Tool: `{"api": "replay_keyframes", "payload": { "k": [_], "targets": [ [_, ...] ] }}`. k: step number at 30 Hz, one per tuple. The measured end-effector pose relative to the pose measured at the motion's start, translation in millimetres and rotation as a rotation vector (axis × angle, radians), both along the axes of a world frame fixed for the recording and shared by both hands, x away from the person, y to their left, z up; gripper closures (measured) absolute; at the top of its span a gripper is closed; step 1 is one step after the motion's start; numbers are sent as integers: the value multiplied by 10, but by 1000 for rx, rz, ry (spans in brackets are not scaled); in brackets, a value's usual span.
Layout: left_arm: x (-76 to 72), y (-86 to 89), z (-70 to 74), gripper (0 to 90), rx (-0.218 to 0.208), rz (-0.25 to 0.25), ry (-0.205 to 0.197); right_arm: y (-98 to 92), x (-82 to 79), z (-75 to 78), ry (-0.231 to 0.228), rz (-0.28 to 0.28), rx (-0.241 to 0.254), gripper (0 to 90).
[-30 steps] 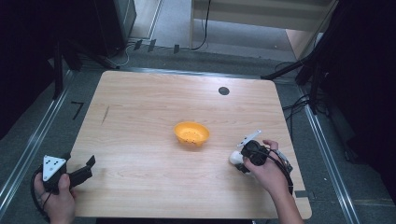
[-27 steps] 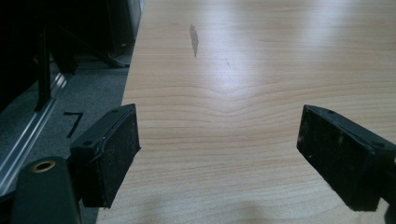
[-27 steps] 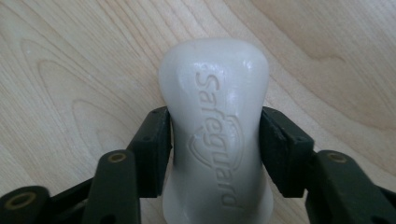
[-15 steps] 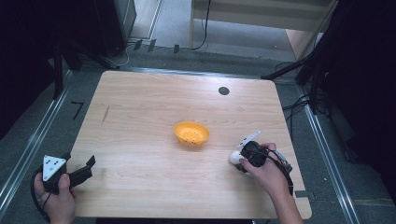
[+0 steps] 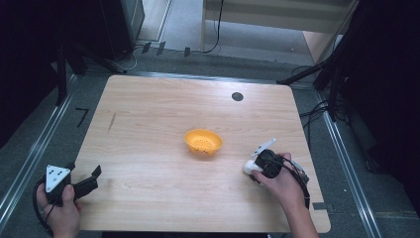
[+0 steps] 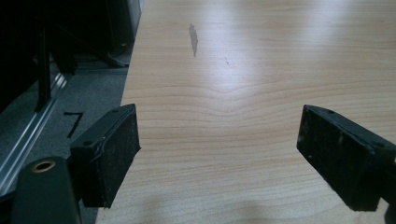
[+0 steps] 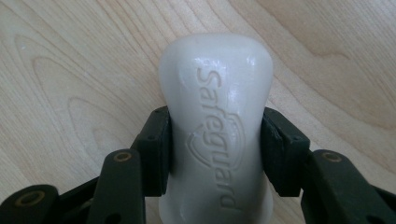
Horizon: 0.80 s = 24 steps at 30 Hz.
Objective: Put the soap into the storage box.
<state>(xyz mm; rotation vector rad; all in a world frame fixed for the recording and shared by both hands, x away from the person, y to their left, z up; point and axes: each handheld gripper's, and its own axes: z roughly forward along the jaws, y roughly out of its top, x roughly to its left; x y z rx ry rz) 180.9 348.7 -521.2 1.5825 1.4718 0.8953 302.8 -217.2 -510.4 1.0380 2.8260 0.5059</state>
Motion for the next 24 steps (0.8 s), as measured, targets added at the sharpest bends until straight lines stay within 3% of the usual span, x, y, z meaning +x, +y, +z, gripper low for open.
{"api": "replay_keyframes", "payload": {
  "k": [4,15,24],
  "targets": [
    [0,-1,0,134,0,0,0,9,0,3,2,-10,-4,514],
    [0,4,0,134,-5,1,-2,-7,13,8,-1,27,10,516],
    [0,5,-1,134,-5,2,-4,45,27,130,-33,62,2,517]
  ]
}}
